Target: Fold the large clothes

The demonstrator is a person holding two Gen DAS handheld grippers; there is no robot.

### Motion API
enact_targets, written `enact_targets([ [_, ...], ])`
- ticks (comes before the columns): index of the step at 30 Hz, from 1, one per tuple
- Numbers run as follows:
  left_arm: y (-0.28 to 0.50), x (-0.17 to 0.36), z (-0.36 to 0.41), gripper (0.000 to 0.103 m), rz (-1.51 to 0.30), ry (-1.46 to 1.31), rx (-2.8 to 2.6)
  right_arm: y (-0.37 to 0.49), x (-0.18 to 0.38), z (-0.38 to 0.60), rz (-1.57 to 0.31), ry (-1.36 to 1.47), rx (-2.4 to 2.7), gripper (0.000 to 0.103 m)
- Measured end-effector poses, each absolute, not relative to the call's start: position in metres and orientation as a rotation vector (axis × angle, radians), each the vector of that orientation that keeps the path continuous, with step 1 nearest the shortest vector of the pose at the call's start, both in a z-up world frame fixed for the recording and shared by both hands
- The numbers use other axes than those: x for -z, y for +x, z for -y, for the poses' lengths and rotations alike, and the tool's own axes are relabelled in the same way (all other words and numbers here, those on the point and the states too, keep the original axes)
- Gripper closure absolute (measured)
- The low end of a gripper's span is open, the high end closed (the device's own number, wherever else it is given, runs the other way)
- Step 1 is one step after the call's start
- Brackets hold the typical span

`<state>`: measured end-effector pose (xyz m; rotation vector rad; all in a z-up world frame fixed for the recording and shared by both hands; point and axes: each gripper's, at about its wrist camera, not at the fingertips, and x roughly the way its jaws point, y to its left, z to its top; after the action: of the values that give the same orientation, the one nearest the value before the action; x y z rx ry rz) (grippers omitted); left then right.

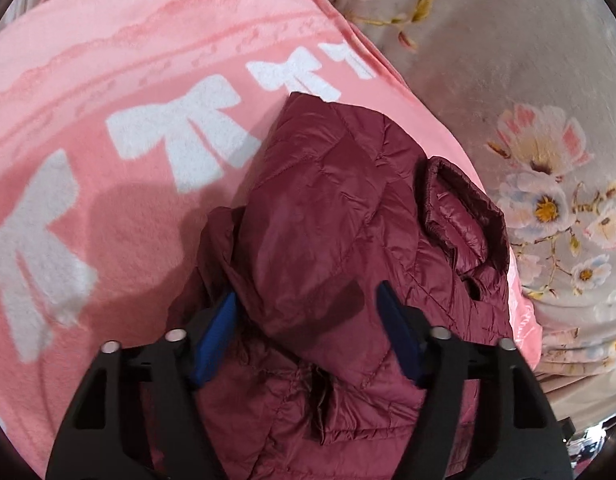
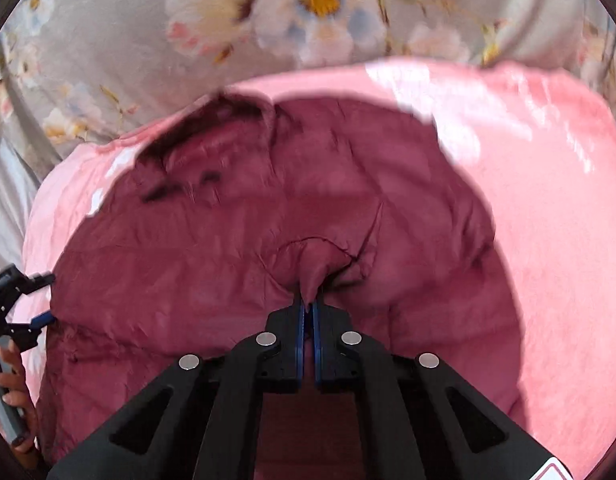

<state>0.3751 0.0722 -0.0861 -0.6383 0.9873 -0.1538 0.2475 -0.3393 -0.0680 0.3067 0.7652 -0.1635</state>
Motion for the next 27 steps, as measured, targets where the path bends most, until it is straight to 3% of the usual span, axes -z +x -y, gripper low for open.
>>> enact_targets([
  [1,0.377,0.085,-0.072,0.051,-0.983,-0.633,0.143,0.246,0.05,0.338,-0.701,0.281,0.167,0.101],
  [5,0.381,0.074,-0.063,0.06,-0.95,-0.53,0.084,0.235,0.001,0.339,-0.521,0.209,0.202,0.101],
  [9,0.386,0.083,-0.051,0.07,-0.969,-0.421,0.024,0.247,0.026,0.342,-0.617,0.168,0.231,0.101],
  [16,0.376,0.1,-0.038,0.071,-0.939,-0.268,-0.035,0.264,0.087,0.348,-0.789,0.173,0.253,0.101],
  [27,0.367,0.108,-0.019,0.07,-0.862,-0.128,-0.086,0.271,0.103,0.344,-0.849,0.163,0.26,0.101],
])
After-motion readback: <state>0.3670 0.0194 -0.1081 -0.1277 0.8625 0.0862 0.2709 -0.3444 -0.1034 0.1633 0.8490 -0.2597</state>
